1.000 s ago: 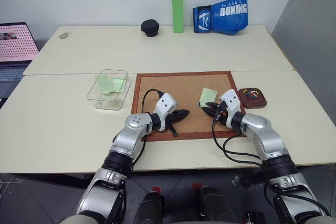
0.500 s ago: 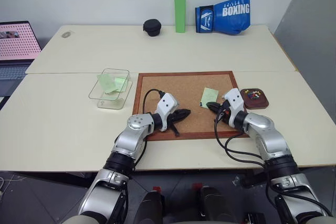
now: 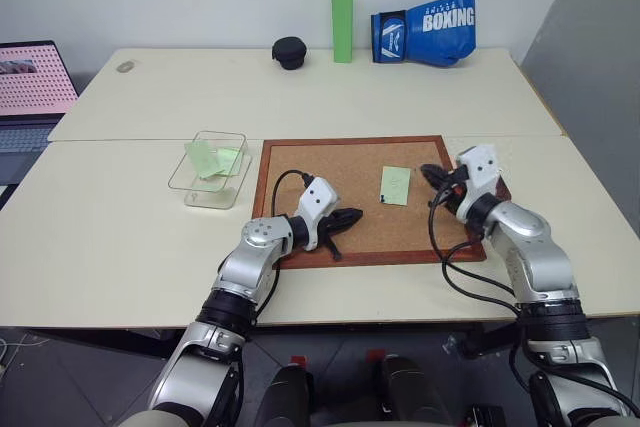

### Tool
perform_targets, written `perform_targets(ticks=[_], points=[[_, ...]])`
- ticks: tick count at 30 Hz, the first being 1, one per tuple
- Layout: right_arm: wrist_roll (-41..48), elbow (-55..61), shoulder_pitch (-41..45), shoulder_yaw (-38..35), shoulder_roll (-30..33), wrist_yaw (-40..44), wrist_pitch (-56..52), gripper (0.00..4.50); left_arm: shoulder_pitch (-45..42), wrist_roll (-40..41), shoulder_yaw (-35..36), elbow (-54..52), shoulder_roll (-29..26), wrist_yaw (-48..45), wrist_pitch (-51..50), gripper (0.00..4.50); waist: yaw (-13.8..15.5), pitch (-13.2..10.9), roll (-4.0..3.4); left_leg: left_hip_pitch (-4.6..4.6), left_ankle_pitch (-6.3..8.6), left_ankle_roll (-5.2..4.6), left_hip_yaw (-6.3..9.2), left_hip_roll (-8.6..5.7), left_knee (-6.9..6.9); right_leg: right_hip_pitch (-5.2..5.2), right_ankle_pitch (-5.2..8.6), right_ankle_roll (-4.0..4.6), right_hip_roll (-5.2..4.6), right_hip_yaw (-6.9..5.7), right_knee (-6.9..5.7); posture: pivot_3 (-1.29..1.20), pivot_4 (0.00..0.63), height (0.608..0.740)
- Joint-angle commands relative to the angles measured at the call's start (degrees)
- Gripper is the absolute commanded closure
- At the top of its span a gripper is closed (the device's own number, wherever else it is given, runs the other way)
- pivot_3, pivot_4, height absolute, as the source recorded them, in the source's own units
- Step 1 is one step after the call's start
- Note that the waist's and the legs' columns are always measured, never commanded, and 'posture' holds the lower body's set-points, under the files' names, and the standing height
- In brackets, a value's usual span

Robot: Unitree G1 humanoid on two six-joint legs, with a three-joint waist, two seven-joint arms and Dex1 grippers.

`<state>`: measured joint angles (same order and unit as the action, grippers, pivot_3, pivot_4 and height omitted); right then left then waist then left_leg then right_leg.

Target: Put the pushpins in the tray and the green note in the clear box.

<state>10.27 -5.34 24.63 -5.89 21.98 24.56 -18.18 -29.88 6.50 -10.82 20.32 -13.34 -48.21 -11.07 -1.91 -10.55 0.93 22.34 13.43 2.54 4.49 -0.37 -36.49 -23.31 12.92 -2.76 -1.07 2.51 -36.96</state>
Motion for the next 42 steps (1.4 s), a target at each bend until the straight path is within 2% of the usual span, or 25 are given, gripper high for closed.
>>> perform_targets(ticks=[1, 9, 10, 15, 19, 29, 37, 39, 42], points=[[-1.51, -5.41, 2.72, -5.56, 2.19, -7.07, -0.54, 4.47, 1.3, -0.22, -0.79, 0.65, -0.18, -0.33, -0.88, 4.5, -0.01, 0.0, 0.0, 0.0, 0.0, 0.0, -0.01, 0.0, 0.0, 0.0, 0.0, 0.0, 0.0, 0.01, 0.0, 0.0, 0.15, 0.74], [0.74, -11.76, 5.68, -8.08, 1.87, -8.25, -1.02, 4.47, 0.85, -0.09, -0.62, 0.98, -0.55, -0.66, -0.98, 4.5, -0.33, 0.01, -0.02, -0.05, 0.0, -0.01, -0.04, 0.0, 0.07, 0.0, 0.0, 0.01, 0.01, 0.05, -0.02, 0.0, 0.15, 0.74], [0.9, -12.36, 6.04, -8.37, 1.82, -8.67, -0.93, 4.01, 0.78, -0.04, -0.57, 0.99, -0.55, -0.67, -1.04, 4.5, -0.32, 0.01, -0.02, -0.04, 0.0, -0.01, -0.04, 0.0, 0.06, 0.0, 0.0, 0.01, 0.01, 0.04, -0.01, 0.0, 0.15, 0.74], [0.73, -14.63, 6.97, -9.01, 2.31, -9.93, 0.02, 3.01, 1.29, -0.21, -0.68, 0.29, -0.63, -0.46, -1.05, 4.5, -0.29, 0.01, -0.02, -0.03, 0.0, -0.01, -0.04, 0.0, 0.07, 0.0, 0.01, 0.01, 0.01, 0.04, -0.01, 0.0, 0.15, 0.74], [0.54, -14.97, 6.78, -8.87, 2.31, -9.98, 0.43, 2.02, 1.78, -0.43, -0.81, -0.03, -0.8, -0.28, -0.78, 4.5, -0.34, 0.01, -0.02, -0.04, 0.0, -0.01, -0.04, 0.0, 0.07, 0.0, 0.01, 0.01, 0.01, 0.05, -0.01, 0.0, 0.15, 0.74], [1.21, -12.67, 4.8, -8.54, 1.8, -9.13, -0.43, 0.1, 0.78, -0.38, -0.54, 0.95, -0.74, -0.19, -0.65, 4.5, -0.34, 0.01, -0.02, -0.04, 0.0, 0.0, -0.04, 0.0, 0.07, 0.0, 0.01, 0.01, 0.01, 0.05, -0.01, 0.0, 0.15, 0.74], [0.91, -8.66, 2.86, -6.0, 0.99, -7.12, 0.41, 0.04, 1.34, -0.37, -1.06, 0.39, -0.49, -0.51, -0.63, 4.5, -0.34, 0.01, -0.03, -0.04, 0.0, -0.01, -0.04, 0.0, 0.07, 0.0, 0.01, 0.01, 0.01, 0.05, -0.01, 0.0, 0.15, 0.74], [-0.47, -7.27, 2.17, -3.81, 2.04, -5.13, 2.06, 0.04, 1.33, -0.37, -1.09, 0.39, -0.52, -0.58, -0.64, 4.5, -0.33, 0.01, -0.03, -0.04, 0.0, -0.01, -0.04, 0.0, 0.07, 0.0, 0.01, 0.01, 0.01, 0.05, 0.0, 0.0, 0.15, 0.74], [-2.69, -3.01, -0.01, 1.49, 5.17, 2.5, 7.47, 0.04, 1.38, -0.38, -1.06, 0.32, -0.6, -0.59, -0.74, 4.5, -0.31, 0.01, -0.03, -0.04, 0.0, 0.0, -0.04, 0.0, 0.08, 0.0, 0.01, 0.01, 0.01, 0.04, 0.01, 0.0, 0.15, 0.74]])
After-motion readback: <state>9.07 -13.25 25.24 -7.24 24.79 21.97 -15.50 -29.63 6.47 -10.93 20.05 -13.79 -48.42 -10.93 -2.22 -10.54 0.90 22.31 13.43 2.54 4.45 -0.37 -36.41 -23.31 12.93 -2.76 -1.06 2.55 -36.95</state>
